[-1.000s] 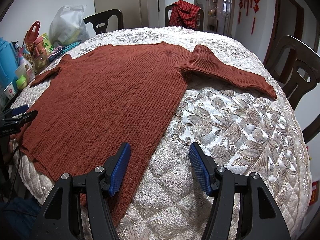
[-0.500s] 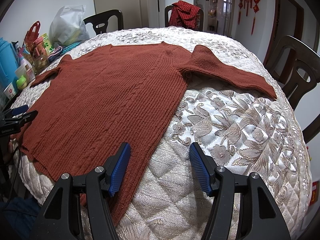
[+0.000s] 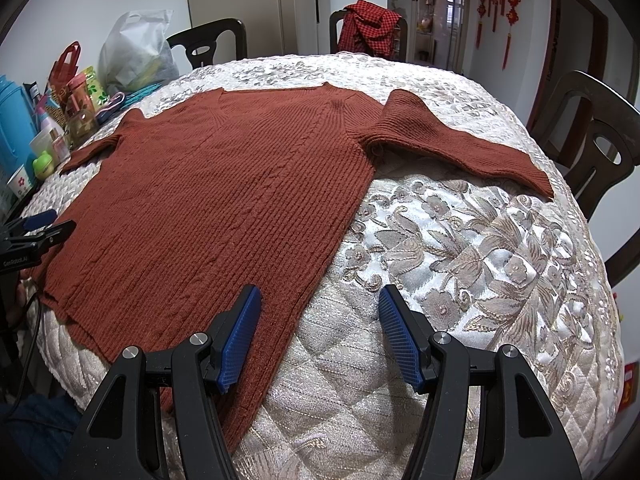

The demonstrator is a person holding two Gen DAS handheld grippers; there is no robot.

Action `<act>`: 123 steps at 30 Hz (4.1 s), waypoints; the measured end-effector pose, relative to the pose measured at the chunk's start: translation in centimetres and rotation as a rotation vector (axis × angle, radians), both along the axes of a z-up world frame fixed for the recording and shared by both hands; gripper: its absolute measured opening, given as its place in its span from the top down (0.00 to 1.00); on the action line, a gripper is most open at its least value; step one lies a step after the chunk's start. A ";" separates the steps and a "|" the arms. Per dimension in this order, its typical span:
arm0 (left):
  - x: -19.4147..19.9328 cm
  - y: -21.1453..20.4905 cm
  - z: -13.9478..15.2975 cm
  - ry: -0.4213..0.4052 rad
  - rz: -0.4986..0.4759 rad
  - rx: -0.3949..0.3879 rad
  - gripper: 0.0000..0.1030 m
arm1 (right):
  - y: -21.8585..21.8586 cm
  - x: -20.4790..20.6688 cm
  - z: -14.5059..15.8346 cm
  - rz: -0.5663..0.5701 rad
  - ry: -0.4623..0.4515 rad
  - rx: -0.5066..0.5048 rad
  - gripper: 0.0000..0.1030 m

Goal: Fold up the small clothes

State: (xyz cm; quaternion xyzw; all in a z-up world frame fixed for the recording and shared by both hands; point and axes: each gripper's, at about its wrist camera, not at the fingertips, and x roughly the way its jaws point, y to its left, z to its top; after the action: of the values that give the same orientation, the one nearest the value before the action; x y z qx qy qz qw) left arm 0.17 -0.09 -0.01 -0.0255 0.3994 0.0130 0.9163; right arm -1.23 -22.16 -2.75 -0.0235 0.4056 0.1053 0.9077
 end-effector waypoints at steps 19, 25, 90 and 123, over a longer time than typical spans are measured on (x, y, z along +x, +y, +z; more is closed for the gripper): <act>0.1 0.5 0.0 0.005 0.008 -0.003 0.02 | 0.0 -0.1 0.0 -0.009 -0.004 0.012 0.40; 0.2 0.5 -0.1 0.012 0.006 0.001 0.02 | 0.0 0.0 0.1 -0.004 -0.001 0.006 0.40; 9.2 18.1 0.2 0.009 0.497 -0.171 0.41 | 5.8 7.4 2.9 0.148 -0.033 0.033 0.40; 17.3 -1.4 4.7 -0.003 -0.258 -0.353 0.70 | 3.2 8.9 2.5 0.100 0.023 0.152 0.40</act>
State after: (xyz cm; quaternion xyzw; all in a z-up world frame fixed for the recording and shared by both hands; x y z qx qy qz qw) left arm 17.51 -1.53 4.70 -0.1344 0.3942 -0.1746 0.8922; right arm 7.68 -18.98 -0.24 0.0263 0.4051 0.1813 0.8957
